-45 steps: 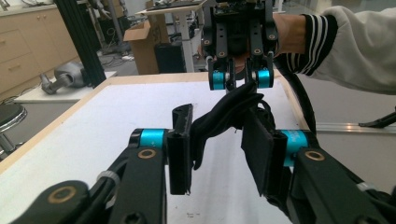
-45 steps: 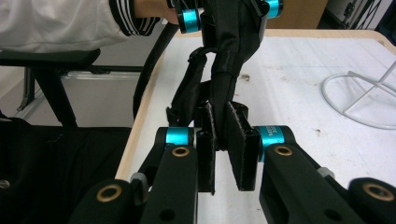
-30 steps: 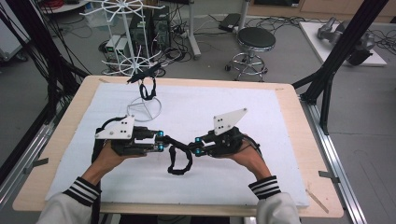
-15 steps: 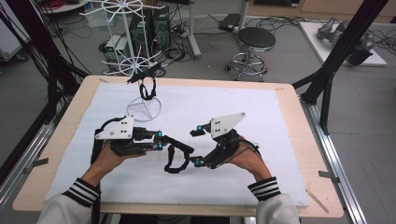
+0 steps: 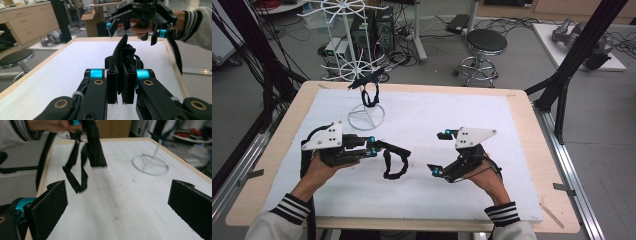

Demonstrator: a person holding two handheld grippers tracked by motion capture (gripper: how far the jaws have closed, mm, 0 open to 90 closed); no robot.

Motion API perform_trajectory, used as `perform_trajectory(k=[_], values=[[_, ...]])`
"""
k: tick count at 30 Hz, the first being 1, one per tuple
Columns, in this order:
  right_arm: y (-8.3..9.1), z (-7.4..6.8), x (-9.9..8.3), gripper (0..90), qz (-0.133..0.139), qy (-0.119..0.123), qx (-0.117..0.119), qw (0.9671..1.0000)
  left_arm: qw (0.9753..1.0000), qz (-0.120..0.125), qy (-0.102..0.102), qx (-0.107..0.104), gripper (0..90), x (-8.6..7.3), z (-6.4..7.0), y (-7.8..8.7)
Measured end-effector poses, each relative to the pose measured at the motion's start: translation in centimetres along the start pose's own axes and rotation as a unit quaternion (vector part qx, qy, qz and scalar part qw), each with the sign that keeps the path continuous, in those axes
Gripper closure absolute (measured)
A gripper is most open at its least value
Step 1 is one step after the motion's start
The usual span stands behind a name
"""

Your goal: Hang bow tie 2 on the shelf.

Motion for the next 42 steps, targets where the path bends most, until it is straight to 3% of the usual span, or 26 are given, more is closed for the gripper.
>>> perform_trajectory(k=[2,9,16,21,23,26,31,33,36,37,42], values=[[0.7,0.3,-0.2,1.6,0.017,-0.010,-0.015,0.9997,1.0000,0.001,0.000,0.010,85.0,0.1,-0.3,0.4],[3.0,1.0,-2.1,1.6,0.020,-0.016,-0.077,0.9967,0.9992,0.005,-0.001,0.040,84.9,0.3,-1.2,1.6],[4.7,1.5,-3.6,1.6,0.041,-0.027,-0.133,0.9899,0.9978,0.007,-0.005,0.066,84.9,0.6,-1.9,2.6],[6.0,2.3,-4.1,1.6,0.067,-0.034,-0.182,0.9805,0.9963,0.012,-0.007,0.085,84.9,1.0,-2.4,3.3],[6.5,2.6,-4.4,1.6,0.080,-0.037,-0.207,0.9744,0.9957,0.013,-0.009,0.092,84.9,1.1,-2.6,3.5],[7.2,2.9,-4.8,1.6,0.091,-0.046,-0.230,0.9679,0.9947,0.013,-0.011,0.101,84.9,1.3,-2.9,3.8],[7.9,2.9,-5.3,1.6,0.095,-0.043,-0.250,0.9626,0.9923,0.020,-0.016,0.121,84.9,1.8,-3.5,4.7],[8.4,3.0,-5.6,1.6,0.099,-0.038,-0.264,0.9586,0.9911,0.023,-0.015,0.131,84.9,1.9,-3.8,5.1],[9.0,3.1,-6.2,1.6,0.104,-0.043,-0.282,0.9529,0.9883,0.024,-0.016,0.150,84.9,2.1,-4.4,5.9],[9.2,3.0,-6.5,1.6,0.094,-0.046,-0.290,0.9514,0.9872,0.023,-0.017,0.157,84.9,2.1,-4.7,6.3],[10.0,3.1,-6.4,1.6,0.096,-0.033,-0.311,0.9448,0.9816,0.025,-0.016,0.188,84.9,2.4,-5.6,7.6]])
Point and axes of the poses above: each handheld gripper's, and its own axes: y roughly backward along the jaws, x roughly out of its top, z roughly to its right, the point moved 10 cm from there along -y, roughly forward along the jaws, and after that the axes turned 8 degrees about z, right-handed, at the moved point
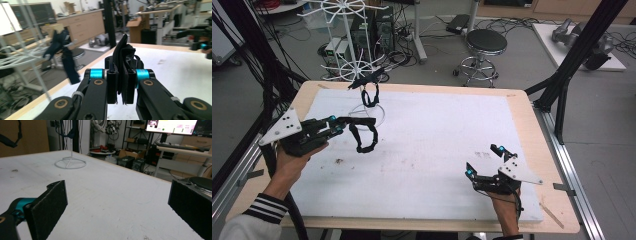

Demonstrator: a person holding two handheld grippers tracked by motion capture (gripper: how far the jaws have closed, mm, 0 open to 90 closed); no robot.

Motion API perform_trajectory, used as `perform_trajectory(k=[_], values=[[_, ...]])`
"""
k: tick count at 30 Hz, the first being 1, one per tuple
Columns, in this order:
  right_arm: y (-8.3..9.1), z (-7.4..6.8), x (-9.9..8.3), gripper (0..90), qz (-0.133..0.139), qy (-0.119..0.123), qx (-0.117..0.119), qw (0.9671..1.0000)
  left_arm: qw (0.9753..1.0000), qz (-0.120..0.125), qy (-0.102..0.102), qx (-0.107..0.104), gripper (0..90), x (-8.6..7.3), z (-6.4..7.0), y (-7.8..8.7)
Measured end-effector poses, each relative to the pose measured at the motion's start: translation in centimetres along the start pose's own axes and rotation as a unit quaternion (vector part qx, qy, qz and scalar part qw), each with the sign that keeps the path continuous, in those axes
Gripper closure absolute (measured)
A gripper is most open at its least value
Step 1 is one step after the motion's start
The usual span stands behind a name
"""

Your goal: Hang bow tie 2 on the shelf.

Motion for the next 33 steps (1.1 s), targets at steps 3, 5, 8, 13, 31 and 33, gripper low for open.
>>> perform_trajectory(k=[3,5,8,13,31,33], values=[[0.5,0.6,-0.5,1.6,0.014,-0.009,-0.016,0.9997,0.9998,-0.003,-0.002,0.017,84.9,0.1,-0.8,0.5],[0.7,0.9,-1.1,1.6,0.011,-0.009,-0.023,0.9996,0.9996,-0.005,-0.002,0.029,84.9,0.1,-1.3,0.7],[1.0,1.2,-1.7,1.6,0.016,-0.014,-0.030,0.9993,0.9987,-0.004,-0.002,0.050,84.9,0.3,-2.1,1.0],[1.0,1.9,-2.2,1.6,0.021,-0.018,-0.044,0.9986,0.9965,-0.007,0.001,0.083,84.9,0.5,-3.6,1.7],[0.4,2.3,-3.0,1.6,0.024,-0.012,-0.051,0.9983,0.9876,-0.012,-0.008,0.156,84.9,1.6,-7.2,3.4],[0.3,2.5,-3.2,1.6,0.021,-0.014,-0.053,0.9983,0.9864,-0.011,-0.009,0.164,85.0,1.8,-7.7,3.6]])
Point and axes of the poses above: each handheld gripper's, and its own axes: y roughly backward along the jaws, x roughly out of its top, z roughly to its right, the point moved 10 cm from there along -y, roughly forward along the jaws, and after that the axes turned 8 degrees about z, right-handed, at the moved point
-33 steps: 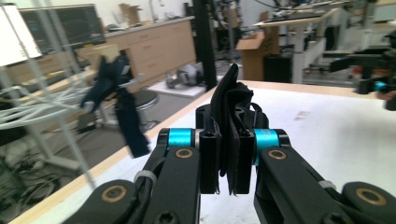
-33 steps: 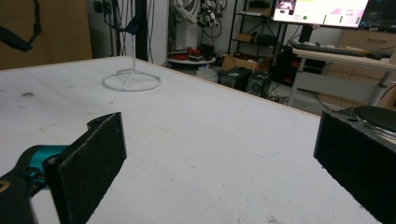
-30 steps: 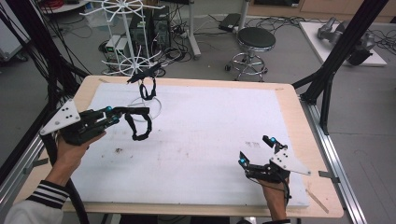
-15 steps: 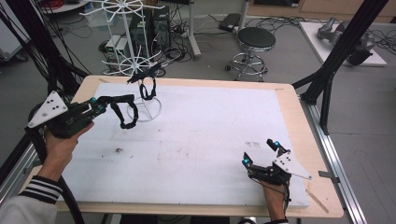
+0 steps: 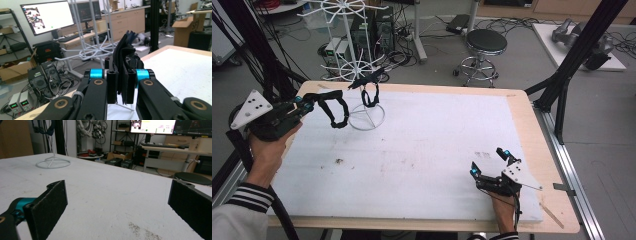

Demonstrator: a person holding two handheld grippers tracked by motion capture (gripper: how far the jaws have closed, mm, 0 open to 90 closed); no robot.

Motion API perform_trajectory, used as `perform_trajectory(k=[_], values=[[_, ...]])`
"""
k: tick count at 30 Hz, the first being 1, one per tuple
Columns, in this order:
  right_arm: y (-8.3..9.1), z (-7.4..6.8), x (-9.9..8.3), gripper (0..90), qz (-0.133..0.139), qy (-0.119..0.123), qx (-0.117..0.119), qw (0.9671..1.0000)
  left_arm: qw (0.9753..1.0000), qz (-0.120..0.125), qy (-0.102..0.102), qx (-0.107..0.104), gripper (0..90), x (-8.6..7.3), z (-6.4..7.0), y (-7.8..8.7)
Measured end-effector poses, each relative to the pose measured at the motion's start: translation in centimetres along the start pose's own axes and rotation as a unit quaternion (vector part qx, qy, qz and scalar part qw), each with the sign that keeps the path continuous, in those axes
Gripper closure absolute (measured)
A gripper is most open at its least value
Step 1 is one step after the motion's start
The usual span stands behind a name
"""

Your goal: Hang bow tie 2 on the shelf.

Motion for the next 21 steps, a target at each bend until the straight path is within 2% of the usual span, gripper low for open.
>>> perform_trajectory(k=[10,21], values=[[-0.2,0.0,-0.4,1.6,0.003,-0.016,0.005,0.9999,0.9992,-0.002,0.000,0.040,84.9,0.4,-2.3,0.2],[-0.1,0.0,-0.4,1.6,0.007,-0.008,0.003,0.9999,0.9977,-0.001,-0.009,0.067,84.9,1.3,-4.1,0.3]])
Point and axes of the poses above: each handheld gripper's, and its own axes: y roughly backward along the jaws, x roughly out of its top, z roughly to its right, the point moved 10 cm from there along -y, roughly forward along the jaws, and after that the axes turned 8 degrees about z, right-handed, at the moved point
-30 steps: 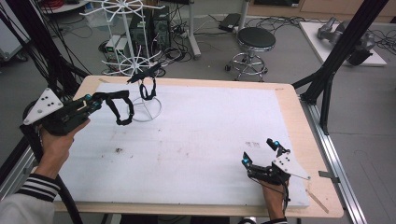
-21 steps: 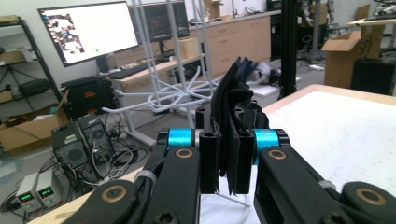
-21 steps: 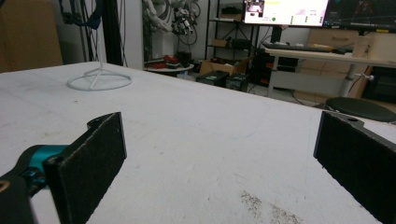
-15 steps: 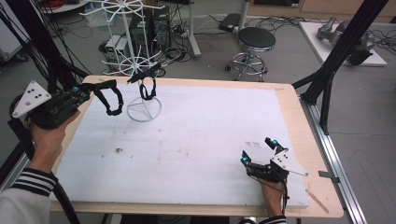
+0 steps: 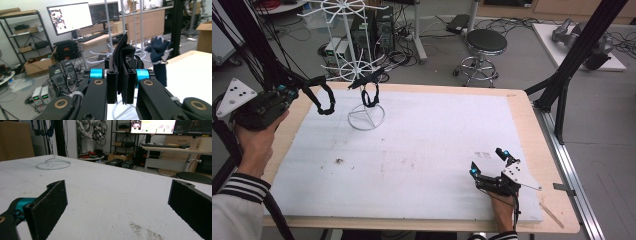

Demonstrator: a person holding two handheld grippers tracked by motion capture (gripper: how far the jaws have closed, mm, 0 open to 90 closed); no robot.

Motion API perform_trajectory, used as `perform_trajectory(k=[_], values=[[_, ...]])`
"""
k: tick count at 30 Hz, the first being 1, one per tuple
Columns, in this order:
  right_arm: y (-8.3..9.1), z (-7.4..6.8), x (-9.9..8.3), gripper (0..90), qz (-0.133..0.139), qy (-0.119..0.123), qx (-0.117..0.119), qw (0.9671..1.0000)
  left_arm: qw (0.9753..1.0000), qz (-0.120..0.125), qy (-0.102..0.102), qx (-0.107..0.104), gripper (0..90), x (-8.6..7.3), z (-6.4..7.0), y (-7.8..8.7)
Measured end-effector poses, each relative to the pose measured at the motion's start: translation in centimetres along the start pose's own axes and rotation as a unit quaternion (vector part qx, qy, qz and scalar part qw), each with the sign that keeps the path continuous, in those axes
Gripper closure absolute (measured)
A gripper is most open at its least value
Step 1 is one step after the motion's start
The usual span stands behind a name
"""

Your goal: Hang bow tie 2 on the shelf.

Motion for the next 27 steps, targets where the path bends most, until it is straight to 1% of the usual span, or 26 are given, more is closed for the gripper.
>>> perform_trajectory(k=[2,7,9,14,16,17,19,20,21,24,27], values=[[0.0,0.0,0.0,1.6,0.000,-0.001,0.000,1.0000,0.9999,-0.002,-0.004,0.010,84.9,0.0,-0.4,0.0],[0.0,0.0,0.0,1.6,0.000,-0.004,0.000,1.0000,0.9997,-0.009,-0.006,0.023,84.9,-0.2,-1.3,0.0],[0.0,0.0,0.0,1.6,0.000,-0.005,0.000,1.0000,0.9996,-0.010,-0.001,0.028,84.9,-0.2,-1.7,-0.2],[0.1,0.0,0.0,1.6,0.001,-0.003,-0.001,1.0000,0.9989,-0.022,-0.013,0.038,84.9,-0.4,-2.4,-0.9],[0.1,0.0,0.0,1.6,0.002,-0.002,-0.001,1.0000,0.9986,-0.027,-0.012,0.045,84.9,-0.6,-2.8,-1.1],[0.0,0.0,0.1,1.6,0.005,0.001,-0.001,1.0000,0.9985,-0.029,-0.011,0.045,84.9,-0.7,-3.0,-1.2],[0.1,0.0,0.0,1.6,0.003,-0.003,-0.001,1.0000,0.9981,-0.036,-0.009,0.050,84.9,-1.1,-3.3,-1.4],[0.0,0.1,0.1,1.6,0.006,0.001,-0.001,1.0000,0.9980,-0.039,-0.007,0.050,84.9,-1.3,-3.4,-1.6],[0.1,0.0,0.0,1.6,0.003,-0.002,-0.001,1.0000,0.9978,-0.041,-0.008,0.051,84.9,-1.3,-3.5,-1.6],[0.1,0.0,0.0,1.6,0.003,-0.002,-0.001,1.0000,0.9975,-0.047,-0.010,0.052,84.9,-1.4,-3.8,-2.1],[0.0,0.0,0.1,1.6,0.005,0.000,0.000,1.0000,0.9975,-0.049,-0.011,0.049,84.9,-1.3,-3.8,-2.5]])
Point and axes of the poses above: each handheld gripper's, and its own axes: y roughly backward along the jaws, x roughly out of its top, z roughly to its right, the point moved 10 cm from there along -y, roughly forward along the jaws, and after that the axes turned 8 degrees about z, right-handed, at the moved point
